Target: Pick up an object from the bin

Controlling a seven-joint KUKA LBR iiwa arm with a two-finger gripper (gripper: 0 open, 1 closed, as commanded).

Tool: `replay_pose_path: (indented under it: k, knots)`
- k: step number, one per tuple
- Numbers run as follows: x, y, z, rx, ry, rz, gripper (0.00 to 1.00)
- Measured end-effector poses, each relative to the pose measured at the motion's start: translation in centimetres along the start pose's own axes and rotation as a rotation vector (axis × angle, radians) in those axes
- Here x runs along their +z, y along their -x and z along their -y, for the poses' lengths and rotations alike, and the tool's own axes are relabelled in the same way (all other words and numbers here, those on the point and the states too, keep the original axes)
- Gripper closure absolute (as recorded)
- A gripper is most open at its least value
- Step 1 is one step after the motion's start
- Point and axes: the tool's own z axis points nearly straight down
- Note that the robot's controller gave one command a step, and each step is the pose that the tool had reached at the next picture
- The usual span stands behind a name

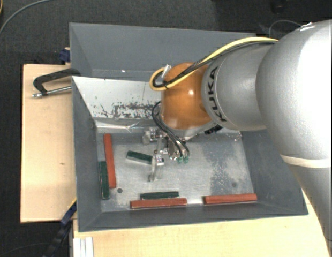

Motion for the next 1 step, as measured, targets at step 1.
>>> replay_pose_path:
  k: [1]
  knots:
    - [-0.50, 0.23, 0.01, 0.001, 0.002, 0.008, 1.00]
